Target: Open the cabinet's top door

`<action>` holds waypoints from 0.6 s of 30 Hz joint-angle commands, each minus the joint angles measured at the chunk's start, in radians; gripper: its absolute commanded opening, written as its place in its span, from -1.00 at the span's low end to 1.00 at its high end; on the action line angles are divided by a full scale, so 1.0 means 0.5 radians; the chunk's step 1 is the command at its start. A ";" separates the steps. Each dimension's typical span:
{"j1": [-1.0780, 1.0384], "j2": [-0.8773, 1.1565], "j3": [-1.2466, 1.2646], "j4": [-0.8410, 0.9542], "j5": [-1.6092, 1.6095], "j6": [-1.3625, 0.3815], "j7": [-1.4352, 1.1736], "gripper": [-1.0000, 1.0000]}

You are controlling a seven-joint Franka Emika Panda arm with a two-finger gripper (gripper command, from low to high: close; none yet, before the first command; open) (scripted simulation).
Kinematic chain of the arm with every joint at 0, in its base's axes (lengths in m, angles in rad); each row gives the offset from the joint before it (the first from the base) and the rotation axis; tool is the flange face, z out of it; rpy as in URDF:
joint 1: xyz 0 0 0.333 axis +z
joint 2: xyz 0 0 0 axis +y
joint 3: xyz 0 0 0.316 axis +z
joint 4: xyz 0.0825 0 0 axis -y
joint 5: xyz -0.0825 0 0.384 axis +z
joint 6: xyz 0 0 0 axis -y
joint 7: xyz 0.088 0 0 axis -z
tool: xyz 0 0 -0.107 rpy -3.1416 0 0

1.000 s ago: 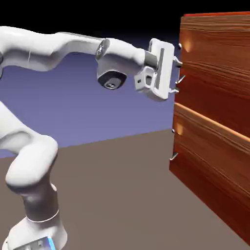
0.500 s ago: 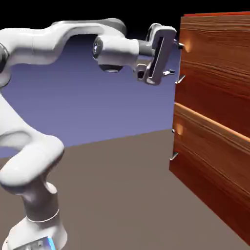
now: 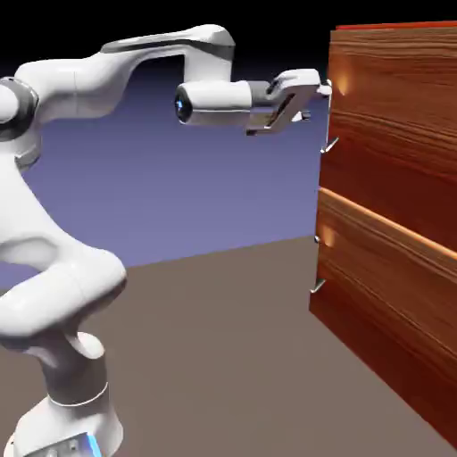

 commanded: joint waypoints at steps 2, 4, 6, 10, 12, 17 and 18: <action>-0.070 -0.012 0.074 0.054 0.174 0.004 0.061 0.00; -0.141 -0.025 0.148 0.108 0.348 0.008 0.121 0.00; -0.211 -0.037 0.222 0.162 0.522 0.013 0.182 0.00; -0.348 -0.062 0.367 0.267 0.862 0.021 0.301 0.00; -0.424 -0.048 0.422 0.322 0.862 0.022 0.301 0.00; -0.782 0.017 0.684 0.581 0.862 0.027 0.301 0.00; -0.782 0.018 0.684 0.581 0.862 0.027 0.301 -1.00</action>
